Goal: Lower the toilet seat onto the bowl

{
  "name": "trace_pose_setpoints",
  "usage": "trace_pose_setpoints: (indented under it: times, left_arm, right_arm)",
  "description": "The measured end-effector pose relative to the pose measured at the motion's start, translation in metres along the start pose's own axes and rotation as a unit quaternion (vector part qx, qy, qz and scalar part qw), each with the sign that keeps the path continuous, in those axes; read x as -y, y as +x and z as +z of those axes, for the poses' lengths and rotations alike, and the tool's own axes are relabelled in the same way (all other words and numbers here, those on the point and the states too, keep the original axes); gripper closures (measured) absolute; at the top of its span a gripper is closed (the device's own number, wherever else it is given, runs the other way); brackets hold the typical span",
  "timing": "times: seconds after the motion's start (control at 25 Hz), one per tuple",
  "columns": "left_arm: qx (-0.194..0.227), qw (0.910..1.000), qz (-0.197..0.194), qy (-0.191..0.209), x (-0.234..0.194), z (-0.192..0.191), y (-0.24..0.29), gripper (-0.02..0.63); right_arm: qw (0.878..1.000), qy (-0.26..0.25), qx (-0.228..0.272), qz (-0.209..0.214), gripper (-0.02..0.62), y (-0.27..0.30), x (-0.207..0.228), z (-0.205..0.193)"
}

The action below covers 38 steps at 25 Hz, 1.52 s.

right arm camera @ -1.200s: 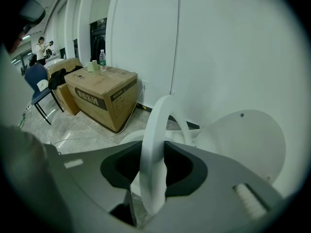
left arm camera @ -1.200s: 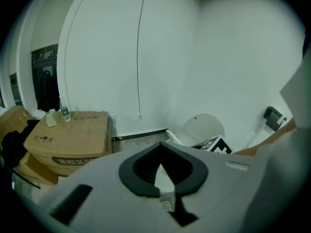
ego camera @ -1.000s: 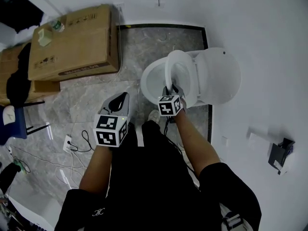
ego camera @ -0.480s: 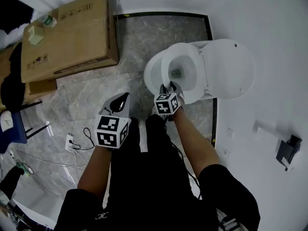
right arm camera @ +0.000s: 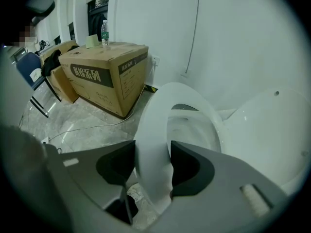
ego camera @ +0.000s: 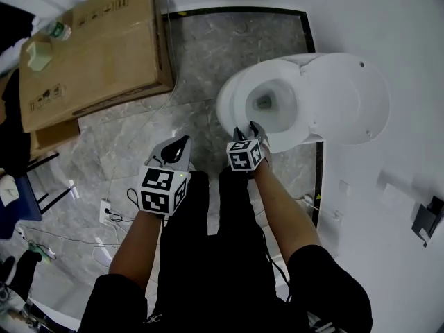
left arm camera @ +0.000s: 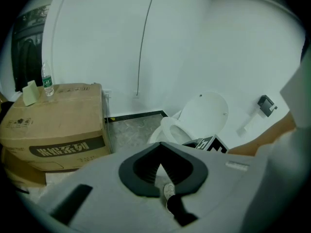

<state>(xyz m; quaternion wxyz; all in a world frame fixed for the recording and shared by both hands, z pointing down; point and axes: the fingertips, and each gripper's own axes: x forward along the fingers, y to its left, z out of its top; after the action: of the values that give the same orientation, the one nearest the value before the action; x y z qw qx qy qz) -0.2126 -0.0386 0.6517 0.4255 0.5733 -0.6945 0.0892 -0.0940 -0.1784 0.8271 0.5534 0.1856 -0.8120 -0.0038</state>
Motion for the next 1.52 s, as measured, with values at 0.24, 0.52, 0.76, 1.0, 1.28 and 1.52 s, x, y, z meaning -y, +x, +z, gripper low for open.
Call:
trace_pose_setpoints:
  times: [0.24, 0.52, 0.76, 1.0, 1.28, 1.52]
  left_arm:
    - [-0.020, 0.9997, -0.011, 0.001, -0.025, -0.019, 0.016, 0.598]
    - [-0.040, 0.9990, -0.020, -0.001, -0.038, -0.041, 0.026, 0.598]
    - [-0.051, 0.9982, -0.031, -0.007, -0.037, -0.059, 0.031, 0.598]
    - [-0.058, 0.9976, -0.038, -0.005, -0.032, -0.070, 0.035, 0.598]
    - [-0.062, 0.9972, -0.042, 0.003, -0.030, -0.074, 0.042, 0.598]
    - [-0.068, 0.9968, -0.041, 0.006, -0.025, -0.078, 0.045, 0.598]
  right_arm:
    - [1.000, -0.004, -0.014, 0.001, 0.365, 0.028, -0.015, -0.010]
    - [1.000, -0.010, -0.028, -0.008, 0.357, 0.052, -0.026, -0.019]
    - [0.999, -0.007, -0.032, -0.002, 0.351, 0.069, -0.034, -0.026]
    - [0.999, 0.010, -0.032, 0.019, 0.342, 0.082, -0.040, -0.030]
    - [0.998, 0.046, -0.024, 0.032, 0.344, 0.093, -0.043, -0.033]
    - [0.996, 0.067, -0.022, 0.046, 0.362, 0.098, -0.047, -0.035]
